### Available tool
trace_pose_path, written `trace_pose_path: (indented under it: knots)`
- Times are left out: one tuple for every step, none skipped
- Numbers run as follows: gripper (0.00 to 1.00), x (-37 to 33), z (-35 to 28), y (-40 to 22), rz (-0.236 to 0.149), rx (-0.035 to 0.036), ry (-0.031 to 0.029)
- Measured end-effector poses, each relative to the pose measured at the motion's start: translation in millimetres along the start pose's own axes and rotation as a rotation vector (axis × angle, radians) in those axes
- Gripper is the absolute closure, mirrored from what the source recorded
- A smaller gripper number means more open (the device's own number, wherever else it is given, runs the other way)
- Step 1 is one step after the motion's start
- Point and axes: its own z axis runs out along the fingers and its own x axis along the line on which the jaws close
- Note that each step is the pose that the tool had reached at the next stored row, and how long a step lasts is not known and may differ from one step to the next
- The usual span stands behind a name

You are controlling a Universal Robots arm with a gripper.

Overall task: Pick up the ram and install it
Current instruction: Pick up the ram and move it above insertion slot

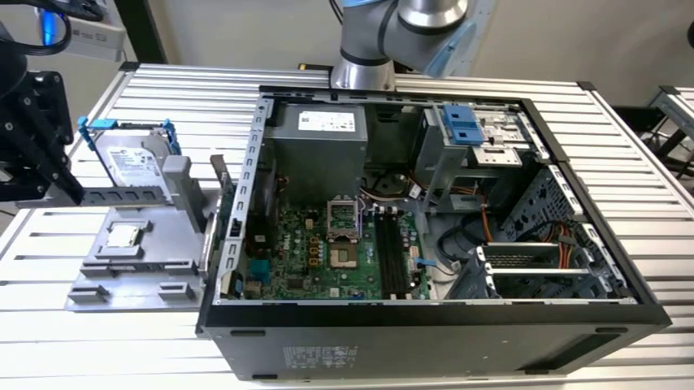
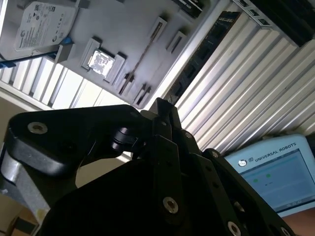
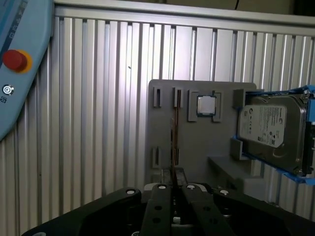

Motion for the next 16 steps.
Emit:
trace_pose_path:
  knots:
    - [1.00,0.0,0.0,-1.5,0.000,0.0000,0.0001]
    - [1.00,0.1,0.0,-2.8,0.000,-0.0001,0.0001]
    - [1.00,0.1,0.0,-4.4,0.000,-0.0002,0.0000]
    - [1.00,0.2,-0.1,-5.8,0.000,-0.0002,0.0001]
    - [1.00,0.2,-0.1,-7.3,0.000,-0.0003,0.0000]
    - [1.00,0.3,-0.1,-9.0,0.000,-0.0004,0.0001]
    - [1.00,0.3,-0.1,-10.5,0.000,-0.0003,0.0000]
    - [1.00,0.4,-0.1,-12.0,0.000,-0.0004,0.0000]
    - [1.00,0.4,-0.1,-13.5,0.000,-0.0004,0.0000]
    - [1.00,0.5,-0.1,-15.2,0.000,-0.0005,0.0000]
    - [1.00,0.5,-0.1,-16.8,0.000,-0.0006,0.0000]
    - [1.00,0.6,-0.1,-18.5,0.000,-0.0006,-0.0001]
    - [1.00,0.6,-0.2,-20.3,0.000,-0.0008,0.0000]
    - [1.00,0.7,-0.2,-22.2,0.000,-0.0008,0.0000]
    - [1.00,0.7,-0.2,-24.1,0.000,-0.0008,0.0000]
    - [1.00,0.8,-0.2,-26.0,0.000,-0.0008,0.0000]
